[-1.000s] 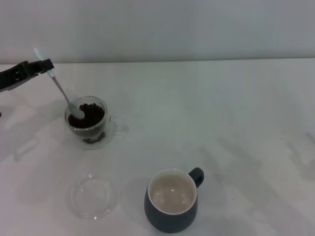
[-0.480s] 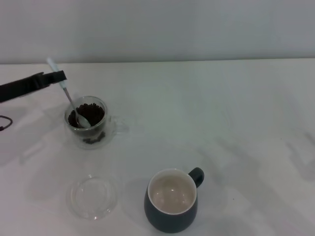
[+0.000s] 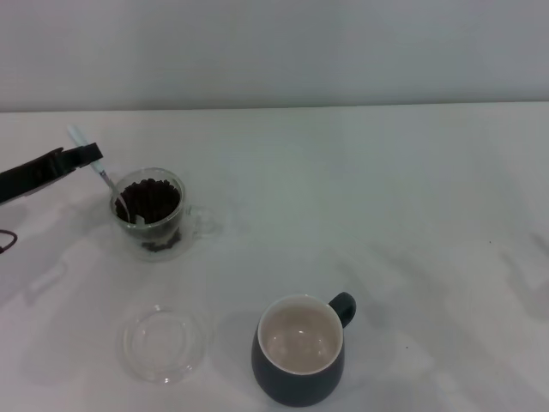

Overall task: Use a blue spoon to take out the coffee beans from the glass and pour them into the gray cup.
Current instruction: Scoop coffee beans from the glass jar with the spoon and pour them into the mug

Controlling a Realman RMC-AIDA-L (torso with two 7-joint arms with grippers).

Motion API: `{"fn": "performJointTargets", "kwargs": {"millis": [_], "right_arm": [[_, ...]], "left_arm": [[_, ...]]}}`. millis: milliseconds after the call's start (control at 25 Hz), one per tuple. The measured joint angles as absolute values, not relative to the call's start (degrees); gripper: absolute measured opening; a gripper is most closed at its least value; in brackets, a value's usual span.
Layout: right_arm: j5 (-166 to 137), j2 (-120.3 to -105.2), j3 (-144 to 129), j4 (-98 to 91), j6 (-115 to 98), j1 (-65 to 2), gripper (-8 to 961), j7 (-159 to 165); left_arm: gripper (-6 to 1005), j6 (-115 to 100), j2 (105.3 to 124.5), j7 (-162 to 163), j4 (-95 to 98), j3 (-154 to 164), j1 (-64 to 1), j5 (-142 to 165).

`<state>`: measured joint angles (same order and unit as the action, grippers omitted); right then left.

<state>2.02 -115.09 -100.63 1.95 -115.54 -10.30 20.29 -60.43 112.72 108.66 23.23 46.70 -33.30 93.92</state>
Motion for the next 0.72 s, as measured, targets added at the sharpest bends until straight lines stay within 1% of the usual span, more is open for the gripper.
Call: {"fn": "performJointTargets", "kwargs": {"millis": [160, 720], "right_arm": [[2.02, -115.04, -101.17, 1.99, -115.32, -10.28, 591, 20.4], [1.93, -115.04, -102.12, 2.11, -115.53, -9.17, 591, 20.54]], "left_arm": [[128, -60.24, 113.54, 108.64, 22.94, 46.67, -32.0, 91.5], [128, -60.75, 114.55, 110.57, 21.79, 46.67, -28.27, 81.21]]}}
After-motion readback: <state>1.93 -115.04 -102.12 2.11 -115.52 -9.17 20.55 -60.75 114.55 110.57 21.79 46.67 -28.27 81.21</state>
